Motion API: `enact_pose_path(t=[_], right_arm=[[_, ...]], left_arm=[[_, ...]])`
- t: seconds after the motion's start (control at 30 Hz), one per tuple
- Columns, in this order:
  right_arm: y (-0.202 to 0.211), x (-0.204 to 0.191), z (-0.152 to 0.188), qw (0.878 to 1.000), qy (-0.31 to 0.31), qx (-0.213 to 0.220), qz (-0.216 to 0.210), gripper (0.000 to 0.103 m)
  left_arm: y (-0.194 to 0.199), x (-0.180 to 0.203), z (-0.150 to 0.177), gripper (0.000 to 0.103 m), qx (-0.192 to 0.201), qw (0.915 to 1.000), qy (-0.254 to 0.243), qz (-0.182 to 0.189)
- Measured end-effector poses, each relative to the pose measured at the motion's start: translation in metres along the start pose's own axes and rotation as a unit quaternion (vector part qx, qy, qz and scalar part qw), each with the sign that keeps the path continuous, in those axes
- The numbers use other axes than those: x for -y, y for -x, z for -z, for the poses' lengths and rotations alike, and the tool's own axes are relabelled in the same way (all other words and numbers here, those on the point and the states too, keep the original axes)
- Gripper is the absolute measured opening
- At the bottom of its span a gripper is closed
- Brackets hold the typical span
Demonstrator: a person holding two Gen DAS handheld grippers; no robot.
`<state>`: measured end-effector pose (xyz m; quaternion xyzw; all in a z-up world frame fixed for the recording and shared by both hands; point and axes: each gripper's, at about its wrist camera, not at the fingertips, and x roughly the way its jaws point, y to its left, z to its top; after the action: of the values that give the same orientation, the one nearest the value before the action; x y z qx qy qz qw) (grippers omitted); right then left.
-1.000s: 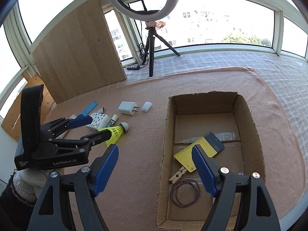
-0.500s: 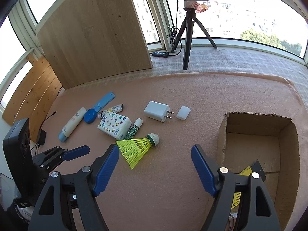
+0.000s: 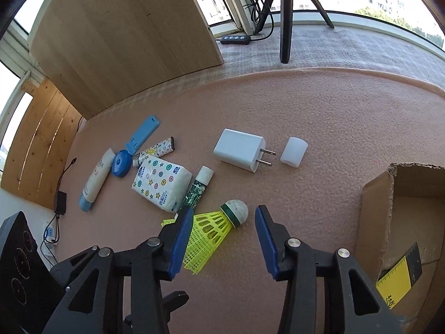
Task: Organize objects
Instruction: 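Grasp the yellow shuttlecock with the left gripper and lift it toward the box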
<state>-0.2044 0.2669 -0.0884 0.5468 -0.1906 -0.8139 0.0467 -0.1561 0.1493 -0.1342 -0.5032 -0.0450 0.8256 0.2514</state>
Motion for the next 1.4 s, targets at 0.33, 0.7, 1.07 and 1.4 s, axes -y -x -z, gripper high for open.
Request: enact_pose_path(t=[0.33,0.7,1.07,1.4], right_arm=[[-0.028,0.010,-0.006,0.999,-0.036,-0.035,-0.022,0.038],[-0.033,0.024,-0.001,0.995,-0.082,-0.039,-0.049,0.024],[-0.011,0.026,0.010,0.993,-0.094,-0.025,-0.074,0.020],[0.039,0.039,0.019,0.991,-0.104,0.015,-0.085,0.016]], left_arm=[[-0.025,-0.007,-0.005,0.024,-0.019,0.9996,0.019,0.011],[-0.029,0.002,-0.005,0.003,-0.016,0.9996,-0.013,0.019],[-0.002,0.023,-0.006,0.002,0.014,0.9983,-0.048,0.029],[0.028,0.059,-0.023,0.002,0.043,0.9943,-0.086,0.046]])
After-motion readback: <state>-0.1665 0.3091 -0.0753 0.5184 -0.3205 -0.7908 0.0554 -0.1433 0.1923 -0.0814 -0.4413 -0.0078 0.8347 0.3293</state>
